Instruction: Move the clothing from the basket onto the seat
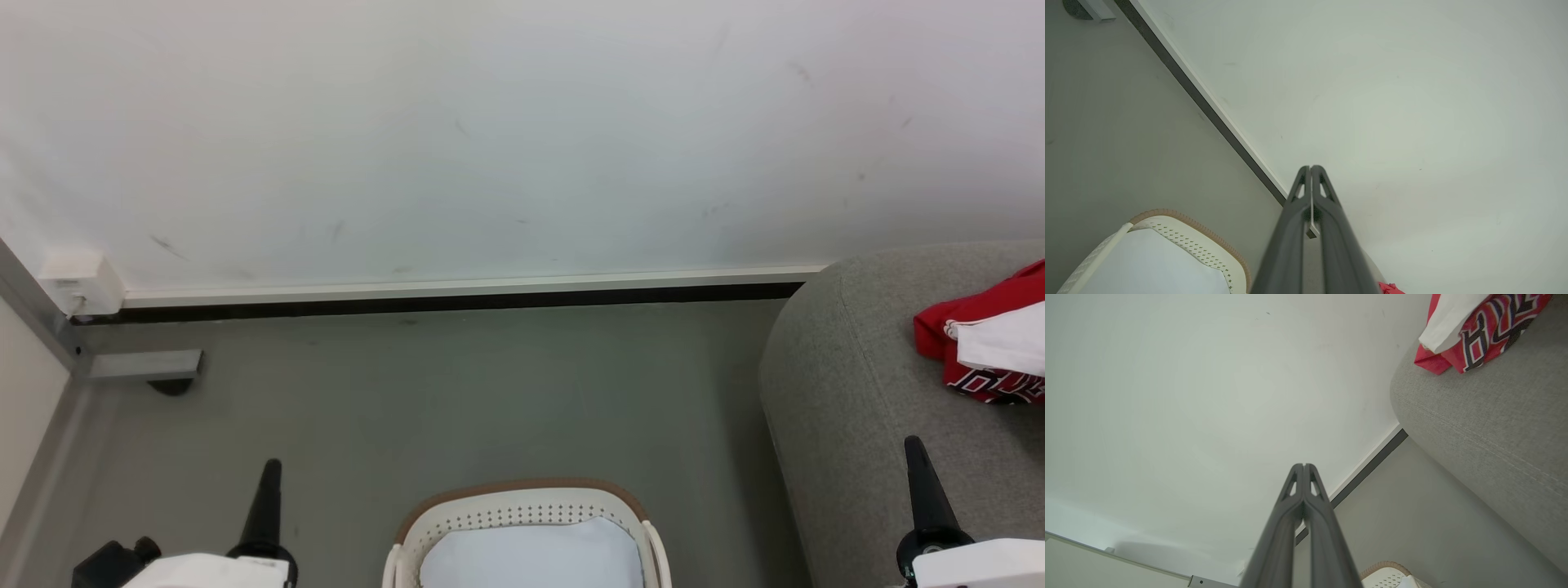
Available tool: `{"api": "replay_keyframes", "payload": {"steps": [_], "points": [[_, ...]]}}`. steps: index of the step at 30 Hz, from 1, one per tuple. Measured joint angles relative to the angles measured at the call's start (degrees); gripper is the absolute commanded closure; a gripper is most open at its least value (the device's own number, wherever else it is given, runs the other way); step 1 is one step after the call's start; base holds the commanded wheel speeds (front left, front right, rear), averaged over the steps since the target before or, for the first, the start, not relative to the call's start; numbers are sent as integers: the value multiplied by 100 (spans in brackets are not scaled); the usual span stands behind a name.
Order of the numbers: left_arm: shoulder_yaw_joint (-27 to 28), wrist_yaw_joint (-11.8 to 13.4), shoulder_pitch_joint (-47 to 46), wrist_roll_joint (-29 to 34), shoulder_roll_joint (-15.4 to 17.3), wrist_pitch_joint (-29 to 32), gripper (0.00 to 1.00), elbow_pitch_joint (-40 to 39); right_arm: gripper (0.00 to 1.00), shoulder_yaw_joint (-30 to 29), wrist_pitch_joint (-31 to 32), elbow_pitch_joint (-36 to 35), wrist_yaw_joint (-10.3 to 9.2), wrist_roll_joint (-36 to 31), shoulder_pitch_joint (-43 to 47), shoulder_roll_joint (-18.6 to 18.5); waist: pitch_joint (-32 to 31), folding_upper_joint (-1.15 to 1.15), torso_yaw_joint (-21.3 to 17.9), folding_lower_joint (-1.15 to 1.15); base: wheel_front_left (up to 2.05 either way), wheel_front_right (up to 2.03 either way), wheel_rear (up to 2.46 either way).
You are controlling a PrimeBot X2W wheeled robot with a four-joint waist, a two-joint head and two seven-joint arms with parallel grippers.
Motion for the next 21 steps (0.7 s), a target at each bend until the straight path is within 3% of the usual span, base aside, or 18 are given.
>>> {"api": "replay_keyframes", "payload": {"steps": [21], "points": [[124, -53, -64, -1106, 3, 305, 100, -29, 100, -256, 328, 0, 0, 987, -34, 76, -7, 0, 54, 0, 0, 0, 0]]}}
